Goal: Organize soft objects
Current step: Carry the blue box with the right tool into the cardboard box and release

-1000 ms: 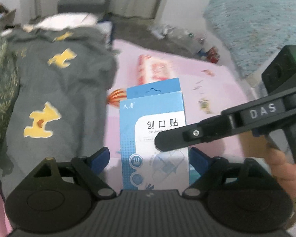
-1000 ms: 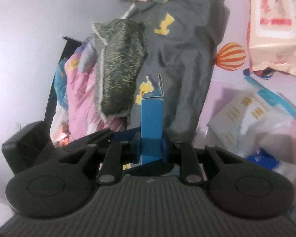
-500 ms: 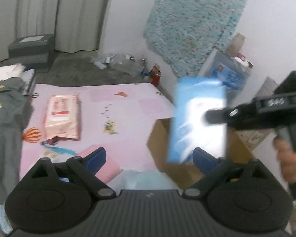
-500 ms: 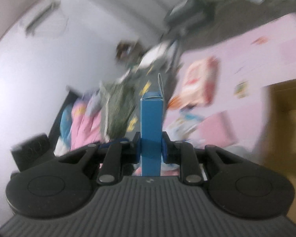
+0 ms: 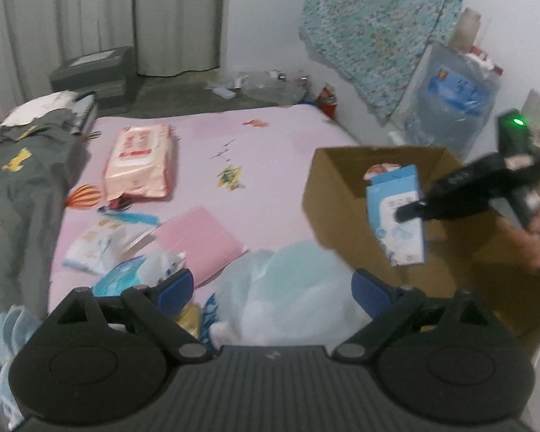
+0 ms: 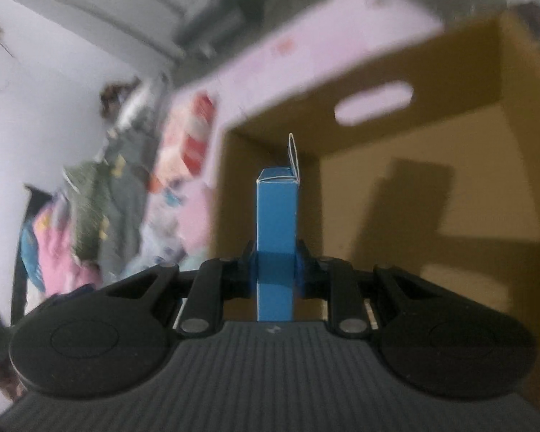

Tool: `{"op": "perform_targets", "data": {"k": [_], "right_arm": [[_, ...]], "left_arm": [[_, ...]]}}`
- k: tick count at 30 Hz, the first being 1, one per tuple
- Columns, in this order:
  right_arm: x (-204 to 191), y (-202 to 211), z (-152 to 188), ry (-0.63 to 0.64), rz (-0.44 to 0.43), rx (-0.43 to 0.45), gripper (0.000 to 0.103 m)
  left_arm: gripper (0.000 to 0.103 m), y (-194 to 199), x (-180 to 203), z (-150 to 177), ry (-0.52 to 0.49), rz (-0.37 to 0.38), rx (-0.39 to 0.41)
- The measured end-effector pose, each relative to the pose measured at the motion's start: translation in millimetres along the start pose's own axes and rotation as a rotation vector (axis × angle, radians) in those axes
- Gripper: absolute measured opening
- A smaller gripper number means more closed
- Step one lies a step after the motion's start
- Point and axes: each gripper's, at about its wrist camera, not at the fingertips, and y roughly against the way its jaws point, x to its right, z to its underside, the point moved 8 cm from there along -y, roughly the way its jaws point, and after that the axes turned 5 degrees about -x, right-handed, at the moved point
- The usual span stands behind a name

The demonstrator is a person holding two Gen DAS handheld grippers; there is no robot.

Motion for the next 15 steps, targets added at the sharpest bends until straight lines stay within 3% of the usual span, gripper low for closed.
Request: {"op": "perform_targets", "data": {"k": [4,8,15], "right_arm": [[6,-45,-9,0.028,0.061,-0.053,0.02],[26,-50,-17,0.058,0.163,-0.024,0.024],[63,-32,-3,-0.073,0.141,-0.005,0.029]], "left_arm": [[0.095,3,-12,15,0.021,-0.029,-0.005],[0.095,4,-24,28,0.027,-0.044,-0.006],[0.095,4,-34,48,0.035,-0.059,-0.007]]}}
